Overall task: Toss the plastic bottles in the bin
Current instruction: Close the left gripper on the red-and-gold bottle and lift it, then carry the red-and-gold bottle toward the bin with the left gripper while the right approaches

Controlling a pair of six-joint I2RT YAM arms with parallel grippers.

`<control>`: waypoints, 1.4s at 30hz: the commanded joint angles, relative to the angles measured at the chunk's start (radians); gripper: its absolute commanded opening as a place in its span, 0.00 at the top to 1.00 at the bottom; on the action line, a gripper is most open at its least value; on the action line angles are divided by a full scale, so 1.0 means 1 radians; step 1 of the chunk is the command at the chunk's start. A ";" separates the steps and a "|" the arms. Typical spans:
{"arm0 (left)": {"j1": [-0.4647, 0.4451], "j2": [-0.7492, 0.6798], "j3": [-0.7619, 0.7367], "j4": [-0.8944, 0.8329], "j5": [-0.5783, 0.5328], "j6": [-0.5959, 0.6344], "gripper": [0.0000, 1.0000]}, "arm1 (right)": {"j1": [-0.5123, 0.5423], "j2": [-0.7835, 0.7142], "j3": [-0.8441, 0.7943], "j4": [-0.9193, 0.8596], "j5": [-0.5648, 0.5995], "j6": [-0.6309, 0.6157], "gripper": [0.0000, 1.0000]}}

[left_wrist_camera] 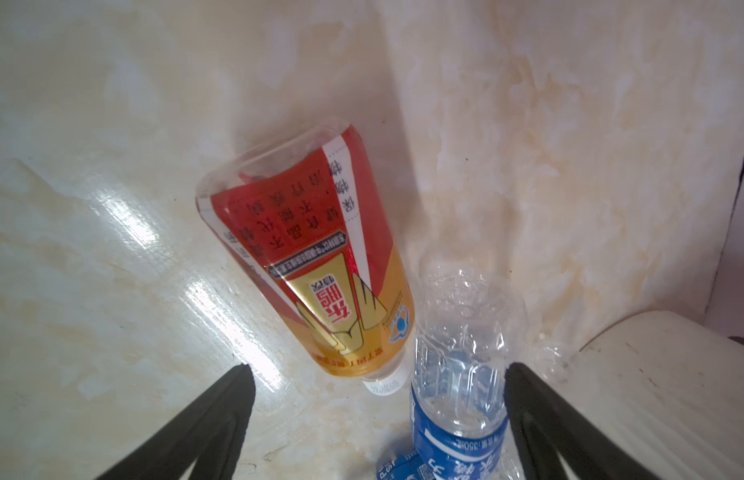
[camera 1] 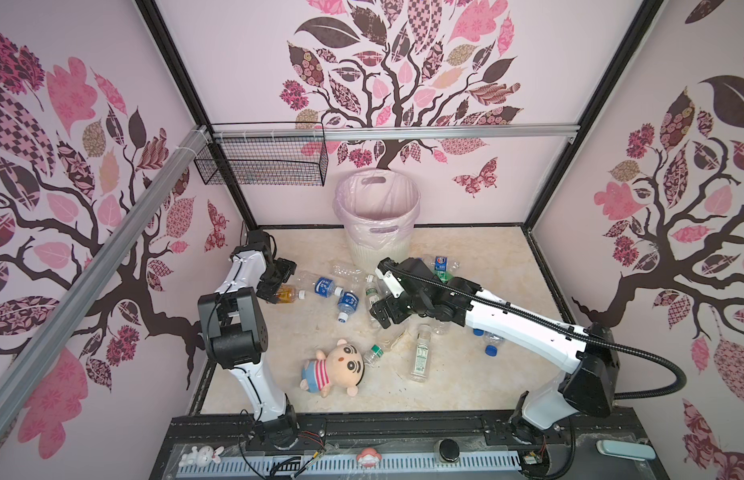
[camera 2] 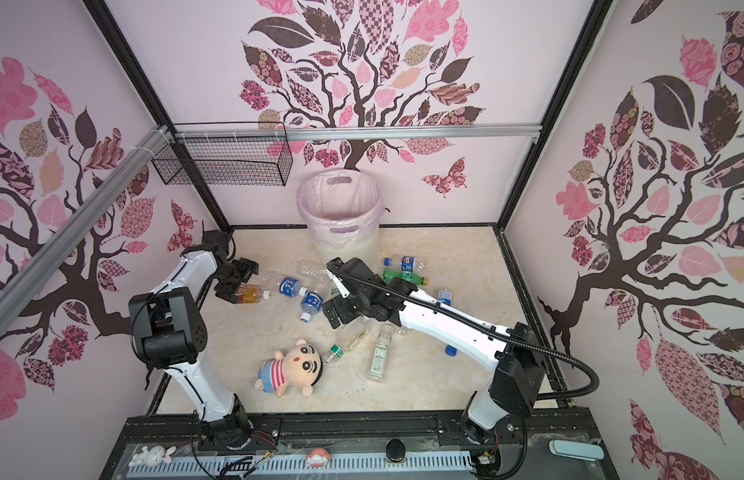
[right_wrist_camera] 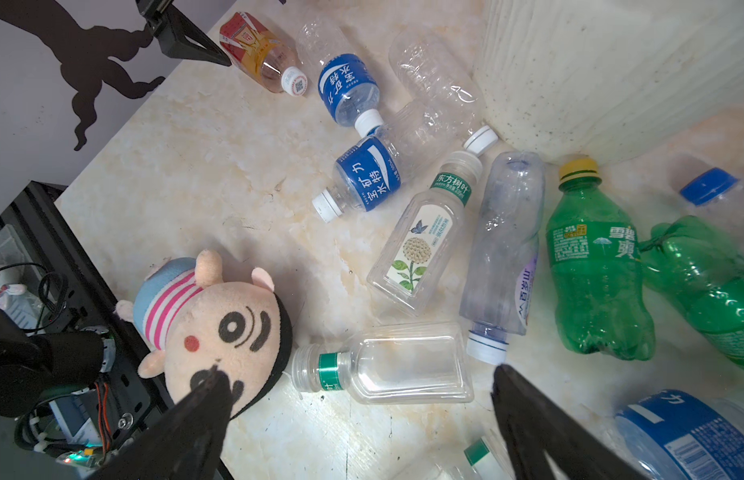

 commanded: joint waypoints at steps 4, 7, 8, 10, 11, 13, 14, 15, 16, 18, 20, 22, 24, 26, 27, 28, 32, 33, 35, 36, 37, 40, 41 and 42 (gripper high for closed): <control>0.018 0.071 0.070 -0.031 -0.042 -0.063 0.03 | -0.009 -0.002 0.057 -0.008 0.029 -0.035 0.00; 0.023 0.098 0.077 -0.042 -0.059 -0.053 0.03 | -0.021 0.001 0.053 -0.004 0.025 -0.037 0.00; 0.027 0.107 0.080 -0.050 -0.067 -0.048 0.03 | -0.028 0.002 0.049 -0.002 0.022 -0.035 0.00; 0.033 0.119 0.077 -0.051 -0.083 -0.040 0.03 | -0.038 0.001 0.045 -0.001 0.015 -0.032 0.00; 0.038 0.124 0.069 -0.043 -0.083 -0.038 0.04 | -0.042 -0.001 0.043 0.000 0.013 -0.031 0.00; 0.050 0.131 0.059 -0.032 -0.077 -0.040 0.06 | -0.049 -0.004 0.039 0.000 0.010 -0.029 0.00; 0.055 0.135 0.059 -0.025 -0.080 -0.039 0.07 | -0.053 -0.005 0.036 0.000 0.008 -0.028 0.00; 0.059 0.137 0.061 -0.025 -0.085 -0.035 0.07 | -0.055 -0.008 0.034 0.000 0.007 -0.026 0.00; 0.063 0.143 0.063 -0.021 -0.092 -0.030 0.08 | -0.056 -0.008 0.031 0.000 0.006 -0.027 0.00; 0.070 0.154 0.069 -0.014 -0.096 -0.016 0.12 | -0.060 -0.013 0.026 -0.001 0.008 -0.028 0.00; 0.073 0.168 0.076 -0.012 -0.097 0.000 0.17 | -0.061 -0.015 0.024 -0.001 0.009 -0.030 0.00; 0.075 0.182 0.083 -0.014 -0.097 0.020 0.22 | -0.064 -0.016 0.025 -0.004 0.011 -0.029 0.00; 0.074 0.189 0.081 -0.012 -0.096 0.037 0.27 | -0.064 -0.016 0.026 -0.006 0.013 -0.028 0.00; 0.074 0.190 0.075 -0.014 -0.101 0.052 0.31 | -0.065 -0.015 0.028 -0.007 0.015 -0.026 0.00; 0.075 0.186 0.068 -0.013 -0.102 0.061 0.33 | -0.066 -0.014 0.030 -0.008 0.016 -0.027 0.00; 0.075 0.182 0.061 -0.009 -0.101 0.070 0.35 | -0.067 -0.014 0.032 -0.007 0.016 -0.025 0.00; 0.076 0.155 0.022 0.003 -0.093 0.094 0.43 | -0.068 -0.008 0.041 -0.008 0.012 -0.019 0.00; 0.076 0.146 0.010 0.007 -0.090 0.102 0.44 | -0.067 -0.006 0.045 -0.009 0.011 -0.015 0.00; 0.076 0.127 -0.019 0.018 -0.085 0.115 0.46 | -0.067 -0.005 0.050 -0.011 0.007 -0.013 0.00; 0.075 0.118 -0.031 0.022 -0.085 0.122 0.46 | -0.068 -0.007 0.050 -0.012 0.009 -0.013 0.00; 0.076 0.109 -0.042 0.022 -0.082 0.130 0.47 | -0.068 -0.008 0.050 -0.012 0.013 -0.011 0.00; 0.076 0.080 -0.078 0.031 -0.064 0.155 0.49 | -0.067 -0.013 0.051 -0.014 0.025 -0.011 0.00; 0.076 0.071 -0.091 0.035 -0.055 0.162 0.49 | -0.066 -0.015 0.053 -0.013 0.030 -0.011 0.00; 0.076 0.056 -0.105 0.041 -0.044 0.168 0.50 | -0.067 -0.018 0.056 -0.014 0.035 -0.011 0.00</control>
